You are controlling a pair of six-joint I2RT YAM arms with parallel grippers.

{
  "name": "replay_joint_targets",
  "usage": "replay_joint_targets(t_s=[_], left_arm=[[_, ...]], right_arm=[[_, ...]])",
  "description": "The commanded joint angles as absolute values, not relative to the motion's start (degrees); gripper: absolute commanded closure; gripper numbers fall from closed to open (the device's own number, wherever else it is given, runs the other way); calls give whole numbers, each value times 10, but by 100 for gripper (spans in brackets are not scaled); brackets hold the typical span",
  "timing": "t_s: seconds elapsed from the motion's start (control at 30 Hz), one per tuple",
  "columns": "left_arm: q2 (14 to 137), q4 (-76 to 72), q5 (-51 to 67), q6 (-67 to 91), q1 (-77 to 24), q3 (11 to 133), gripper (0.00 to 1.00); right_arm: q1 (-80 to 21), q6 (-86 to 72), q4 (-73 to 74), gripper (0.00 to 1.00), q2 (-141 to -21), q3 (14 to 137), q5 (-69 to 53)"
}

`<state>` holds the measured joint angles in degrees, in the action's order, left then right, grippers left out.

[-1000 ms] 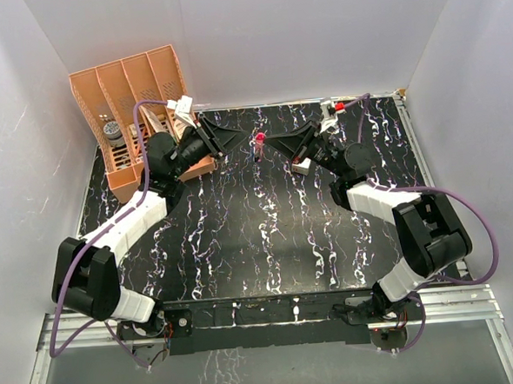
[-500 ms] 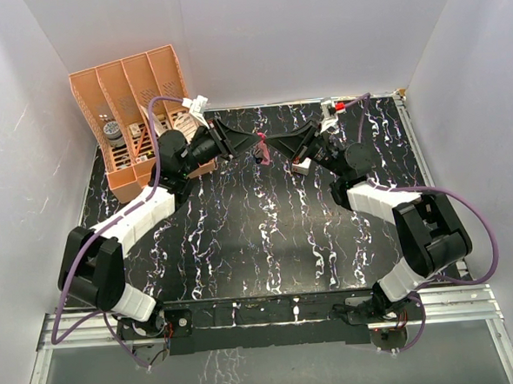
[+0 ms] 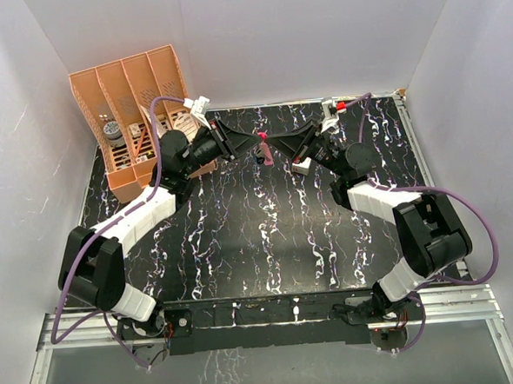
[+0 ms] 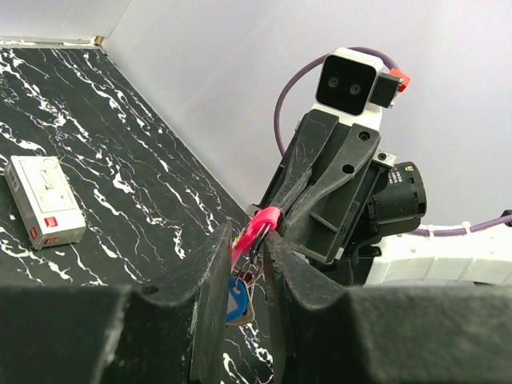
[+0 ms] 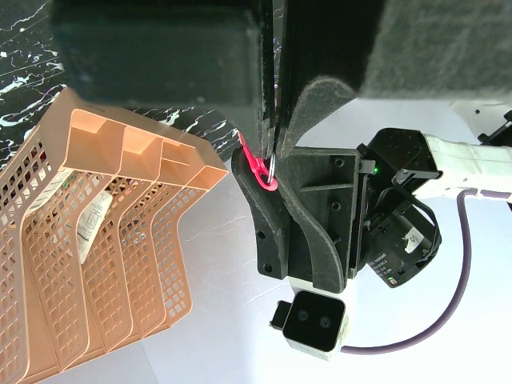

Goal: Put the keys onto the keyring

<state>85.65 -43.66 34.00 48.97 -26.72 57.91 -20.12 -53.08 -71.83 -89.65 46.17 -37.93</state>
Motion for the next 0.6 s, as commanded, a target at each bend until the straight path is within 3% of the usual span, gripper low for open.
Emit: replay_joint_targets(t_s=[0.0,0.27,0.57], left_arm=[[827,-470,342,482,-274,589,80],[814,-461,333,470,-274,585,69],[817,-452,338,466,-274,591,73]], right_arm=[[-202,-536,-737,100,-901,482,-389],[-202,-537,-723,100,-908,492,-400],[-202,-536,-720,100,-909,495,-403]])
